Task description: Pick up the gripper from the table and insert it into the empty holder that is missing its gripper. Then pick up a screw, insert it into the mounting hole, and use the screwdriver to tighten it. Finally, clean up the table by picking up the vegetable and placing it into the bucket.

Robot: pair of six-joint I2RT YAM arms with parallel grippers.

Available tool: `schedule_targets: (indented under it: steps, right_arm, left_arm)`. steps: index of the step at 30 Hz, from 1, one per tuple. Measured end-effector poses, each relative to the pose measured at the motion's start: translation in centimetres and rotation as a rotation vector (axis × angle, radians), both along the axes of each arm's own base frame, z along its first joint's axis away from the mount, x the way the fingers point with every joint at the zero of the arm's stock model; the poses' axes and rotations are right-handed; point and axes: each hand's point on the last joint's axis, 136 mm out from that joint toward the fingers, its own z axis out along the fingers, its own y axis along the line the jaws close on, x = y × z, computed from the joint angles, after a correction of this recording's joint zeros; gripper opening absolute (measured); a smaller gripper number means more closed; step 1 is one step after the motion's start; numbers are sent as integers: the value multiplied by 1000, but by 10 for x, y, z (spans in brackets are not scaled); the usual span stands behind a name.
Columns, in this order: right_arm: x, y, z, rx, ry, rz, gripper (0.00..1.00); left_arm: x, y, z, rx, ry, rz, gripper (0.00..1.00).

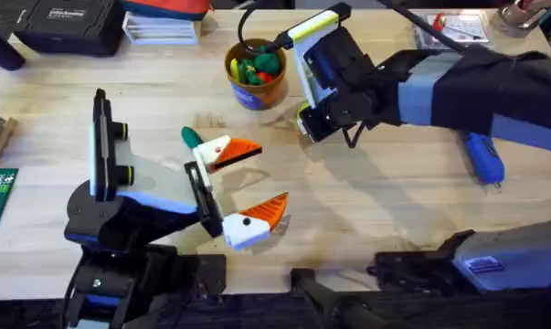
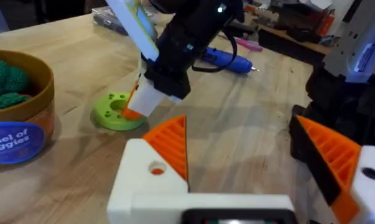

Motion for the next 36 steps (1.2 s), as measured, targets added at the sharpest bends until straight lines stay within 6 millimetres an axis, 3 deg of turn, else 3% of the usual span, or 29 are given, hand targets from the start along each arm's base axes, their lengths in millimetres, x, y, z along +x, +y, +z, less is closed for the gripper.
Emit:
schedule_targets:
  steps: [6, 14, 15, 22, 27, 31, 36]
  right_arm:
    - [-1, -3, 12, -13, 2, -4, 6]
    - [2, 7, 101, 57, -102, 19, 6]
    - [-11, 19, 131, 74, -122, 66, 6]
    - [-56, 98, 191, 202, -198, 343, 6]
    - [-99, 138, 202, 260, -197, 501, 6]
    - [-120, 151, 202, 275, -182, 556, 6]
    - [-128, 156, 199, 278, -167, 569, 6]
  left_arm:
    - [0, 0, 0, 0, 0, 0, 970]
    - [0, 0, 0, 0, 1, 0, 970]
    - [0, 0, 0, 0, 1, 0, 970]
    - [0, 0, 0, 0, 1, 0, 971]
    - [0, 0, 0, 2, -4, -1, 971]
    - [0, 0, 0, 4, -9, -1, 971]
    - [0, 0, 0, 11, -26, -3, 971]
